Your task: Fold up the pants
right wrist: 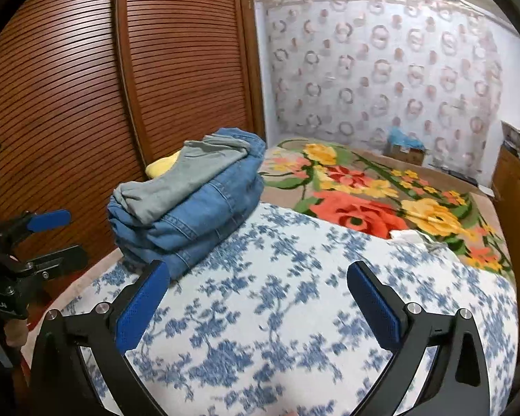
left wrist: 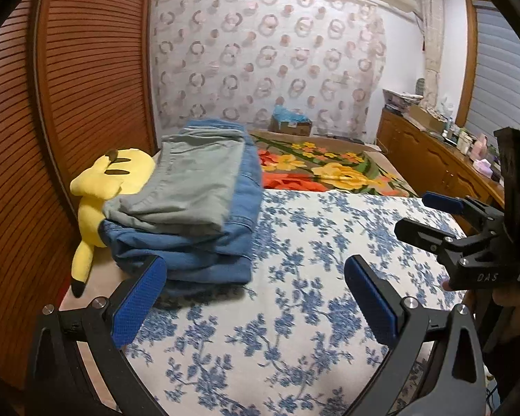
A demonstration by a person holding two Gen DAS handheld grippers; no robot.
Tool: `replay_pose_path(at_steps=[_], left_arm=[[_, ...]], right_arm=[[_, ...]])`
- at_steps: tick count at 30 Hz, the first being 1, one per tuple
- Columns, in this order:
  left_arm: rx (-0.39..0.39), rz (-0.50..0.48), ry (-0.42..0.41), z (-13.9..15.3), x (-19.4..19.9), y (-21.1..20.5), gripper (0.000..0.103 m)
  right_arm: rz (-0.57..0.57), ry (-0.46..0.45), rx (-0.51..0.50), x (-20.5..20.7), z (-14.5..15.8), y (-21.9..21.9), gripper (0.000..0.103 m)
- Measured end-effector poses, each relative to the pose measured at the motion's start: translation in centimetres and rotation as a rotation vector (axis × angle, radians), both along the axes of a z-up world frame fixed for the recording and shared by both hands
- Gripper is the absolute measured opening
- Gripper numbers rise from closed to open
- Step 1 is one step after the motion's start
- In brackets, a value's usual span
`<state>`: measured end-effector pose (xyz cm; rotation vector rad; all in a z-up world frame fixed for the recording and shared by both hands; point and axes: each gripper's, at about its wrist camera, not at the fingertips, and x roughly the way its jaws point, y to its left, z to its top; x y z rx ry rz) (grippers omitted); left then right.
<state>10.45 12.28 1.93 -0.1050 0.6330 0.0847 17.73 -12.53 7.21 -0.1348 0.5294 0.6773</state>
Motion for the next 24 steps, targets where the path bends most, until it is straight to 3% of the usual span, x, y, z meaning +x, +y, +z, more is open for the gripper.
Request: replay_pose_path(at_steps=[24], left_arm=[[0.01,-0.148,-0.045,0.9,-4.5,-9.3,0.103]], right_arm=[[-0.255,-0.053,0.083,-12.6,1.3,-10.3,0.102]])
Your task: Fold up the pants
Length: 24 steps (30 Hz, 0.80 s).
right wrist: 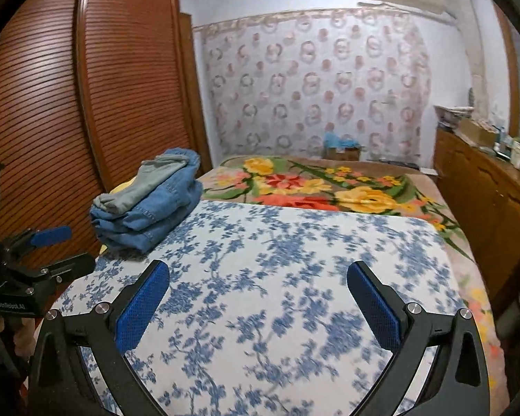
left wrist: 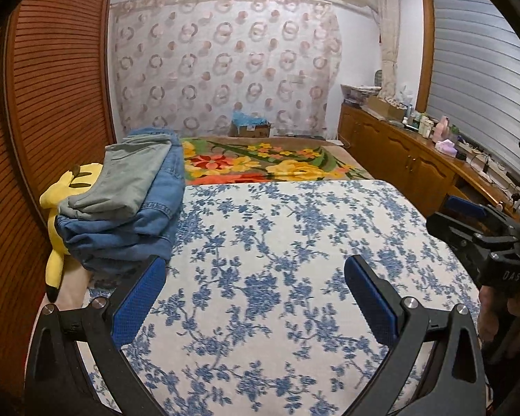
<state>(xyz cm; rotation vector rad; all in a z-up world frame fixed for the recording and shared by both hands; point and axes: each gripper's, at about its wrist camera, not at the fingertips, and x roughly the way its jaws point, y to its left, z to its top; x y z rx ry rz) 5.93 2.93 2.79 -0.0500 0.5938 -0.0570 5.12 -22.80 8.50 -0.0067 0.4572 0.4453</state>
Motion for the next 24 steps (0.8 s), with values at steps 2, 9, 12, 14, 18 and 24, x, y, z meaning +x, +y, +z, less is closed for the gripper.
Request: replay_pose_path(at_steps=[2,9,12,14,18,24], left_arm=[[0.004,-0.012,-0.004,0.3,-0.3,-0.5,0.103],[0.02,-0.039,-0.032,1.6,-0.8,-2.3,0.103],[0.023,-0.048,-0.053,2.4,-1.2,-2.8,0.103],[0.025,-0.052,-0.066,3.1,-1.5,-3.1,0.103],[0.025,-0.05,-0.092,4.2,-2.1,-3.2,0.103],[0.024,-0.042,-0.118,5.5,-2.7,-3.2,0.103]], right_arm=[[-0.023,-0.004,0.011,-0.7,0.2,-0.9,0.102],[-0.071,-0.039,0.021,-3.1,1.1,-3.1,0.102],[-0.085,-0.057,0.025,-4.0,1.7,-3.5,0.102],[-0.091,-0.068,0.033,-4.3,2.0,-3.7,0.102],[-0.103,-0.089,0.045,-5.0,2.3,-4.0,0.102],[-0.116,-0.119,0.052,-6.1,2.9,-4.5,0.102]])
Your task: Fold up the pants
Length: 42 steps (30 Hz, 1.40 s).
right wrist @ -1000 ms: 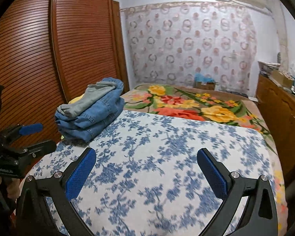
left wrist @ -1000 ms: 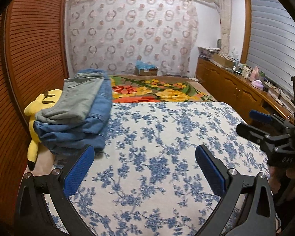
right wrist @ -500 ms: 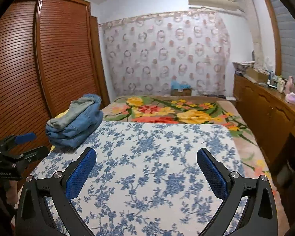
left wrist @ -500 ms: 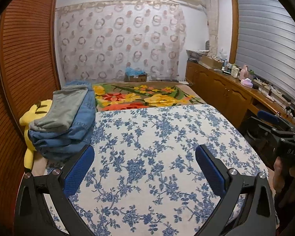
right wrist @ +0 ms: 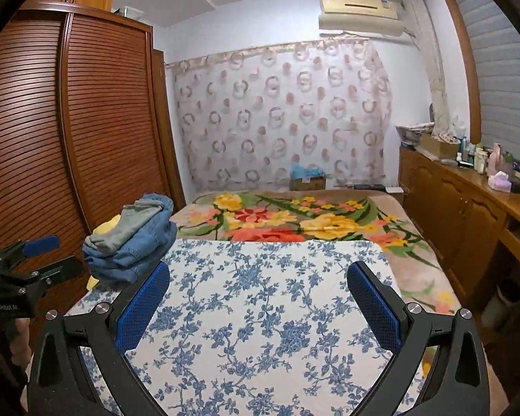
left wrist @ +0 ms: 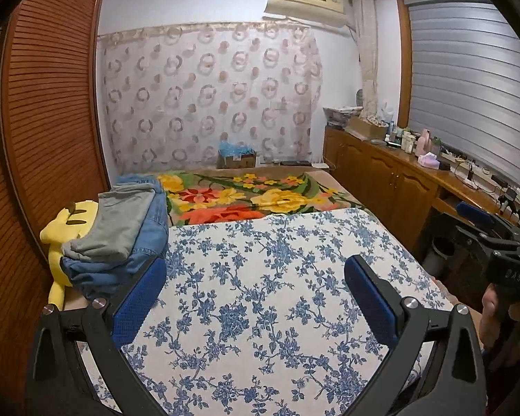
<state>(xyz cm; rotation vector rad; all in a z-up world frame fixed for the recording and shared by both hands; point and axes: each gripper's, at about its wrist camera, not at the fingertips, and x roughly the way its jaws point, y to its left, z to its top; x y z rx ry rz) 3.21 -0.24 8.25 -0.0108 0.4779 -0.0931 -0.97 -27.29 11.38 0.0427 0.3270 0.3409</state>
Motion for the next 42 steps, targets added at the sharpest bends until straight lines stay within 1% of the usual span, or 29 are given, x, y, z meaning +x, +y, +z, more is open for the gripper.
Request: replay_pose_path(at_steps=[11,25,42], left_arm=[[-0.008,0.022,-0.04,1.3,-1.3,0.6,0.103],[-0.01,0.025,-0.04,1.3,-1.4,0.8,0.103],[-0.01,0.028,-0.042,1.4,-1.3,1.0,0.103]], right_arm=[[0.002,-0.035,0.0,0.0,-0.6,0.0,0.102],[0.004,-0.034,-0.011,0.8,-1.1,0.1,0.102],[0.011,-0.038,-0.01,0.7,-1.2,-0.1,0.102]])
